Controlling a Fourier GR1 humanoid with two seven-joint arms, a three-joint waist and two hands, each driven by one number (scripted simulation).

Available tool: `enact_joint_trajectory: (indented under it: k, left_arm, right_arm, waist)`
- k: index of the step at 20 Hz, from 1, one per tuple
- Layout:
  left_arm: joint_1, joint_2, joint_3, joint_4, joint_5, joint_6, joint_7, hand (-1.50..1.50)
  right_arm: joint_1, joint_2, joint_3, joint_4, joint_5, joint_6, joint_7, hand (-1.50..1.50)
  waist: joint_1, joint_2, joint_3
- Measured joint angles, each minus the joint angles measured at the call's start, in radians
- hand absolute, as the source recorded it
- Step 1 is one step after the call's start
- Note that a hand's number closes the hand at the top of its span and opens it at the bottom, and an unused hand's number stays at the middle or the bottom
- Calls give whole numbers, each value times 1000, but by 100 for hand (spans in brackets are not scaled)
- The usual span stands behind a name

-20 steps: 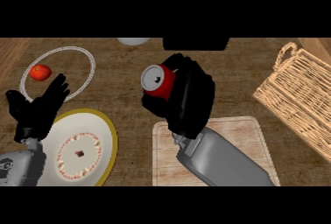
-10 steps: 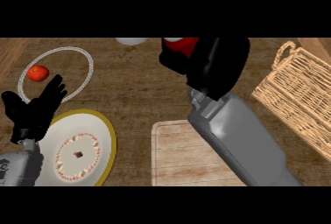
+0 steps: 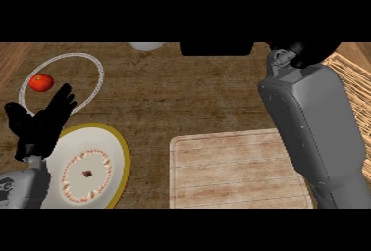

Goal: Pick the can from the cutting board and place it in the basket

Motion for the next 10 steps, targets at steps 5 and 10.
enact_joint_trajectory:
  k: [5,10]
  left_arm:
    - [-22,16,10,6,4,-8,19,0]
    - [3,6,6,-15,4,-11,14,0]
  right_arm:
    - [56,-68,-92,-42,-11,45,-36,150]
    - [184,-119,-161,-119,-57,70,-90,150]
  waist:
    - [-4,0,1]
    - [-1,0,1]
